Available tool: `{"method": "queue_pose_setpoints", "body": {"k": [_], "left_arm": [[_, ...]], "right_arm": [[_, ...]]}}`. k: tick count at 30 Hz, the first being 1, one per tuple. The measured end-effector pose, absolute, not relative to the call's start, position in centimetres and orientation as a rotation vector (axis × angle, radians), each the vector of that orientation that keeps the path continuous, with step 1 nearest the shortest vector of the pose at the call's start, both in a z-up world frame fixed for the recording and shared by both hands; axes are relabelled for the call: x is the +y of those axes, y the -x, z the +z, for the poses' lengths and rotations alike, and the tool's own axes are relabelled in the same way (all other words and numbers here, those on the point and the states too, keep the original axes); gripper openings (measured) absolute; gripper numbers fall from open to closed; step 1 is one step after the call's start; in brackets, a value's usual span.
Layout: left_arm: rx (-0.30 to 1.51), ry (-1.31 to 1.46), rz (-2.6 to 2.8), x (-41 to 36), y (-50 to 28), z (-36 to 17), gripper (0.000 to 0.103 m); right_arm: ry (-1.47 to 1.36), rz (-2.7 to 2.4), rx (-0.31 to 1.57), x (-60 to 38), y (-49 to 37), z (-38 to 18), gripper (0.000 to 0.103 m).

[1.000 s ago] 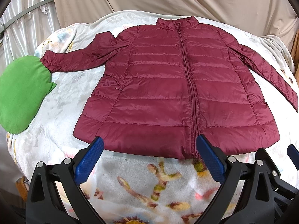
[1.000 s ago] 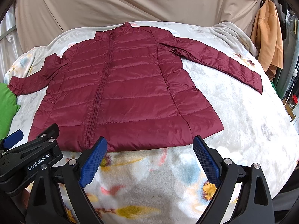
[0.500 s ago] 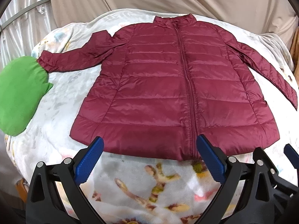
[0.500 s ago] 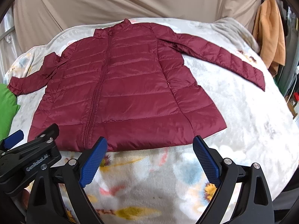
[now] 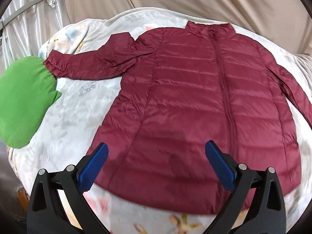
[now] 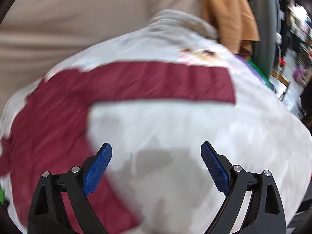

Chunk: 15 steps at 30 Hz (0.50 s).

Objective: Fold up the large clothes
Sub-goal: 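Grasp the jacket hem with the right tool while the left tool grasps the hem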

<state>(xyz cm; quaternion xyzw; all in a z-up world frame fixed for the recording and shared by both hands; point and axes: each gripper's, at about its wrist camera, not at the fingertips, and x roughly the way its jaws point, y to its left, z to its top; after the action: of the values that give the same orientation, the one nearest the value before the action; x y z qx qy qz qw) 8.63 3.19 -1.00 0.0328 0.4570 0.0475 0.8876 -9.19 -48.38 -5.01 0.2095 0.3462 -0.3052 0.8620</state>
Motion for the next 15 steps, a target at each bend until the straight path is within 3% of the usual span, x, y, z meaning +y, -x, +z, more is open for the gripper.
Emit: {"method": "queue_pose_setpoints", "body": {"k": [7,11,14,15], "left_arm": [[0.968,0.015,0.128,4.8,-13.1,-2.3,0.097],[0.957,0.026,0.135,4.9,-14.1,-2.6,0.097],[0.949,0.003,0.127,4.6,-14.5,-2.7,0.097],[0.947,-0.003,0.124,4.6,-14.7,-2.7,0.097]], "right_arm": [[-0.708,-0.838,0.642,-62.7,8.0,-8.1,0.091],[-0.850,-0.875,0.641,-66.2,8.5,-10.7,0.088],[-0.920,-0.835,0.633,-67.0,8.1,-12.1,0.061],[-0.931,-0.830,0.636,-67.1,7.8,-12.3,0.045]]}}
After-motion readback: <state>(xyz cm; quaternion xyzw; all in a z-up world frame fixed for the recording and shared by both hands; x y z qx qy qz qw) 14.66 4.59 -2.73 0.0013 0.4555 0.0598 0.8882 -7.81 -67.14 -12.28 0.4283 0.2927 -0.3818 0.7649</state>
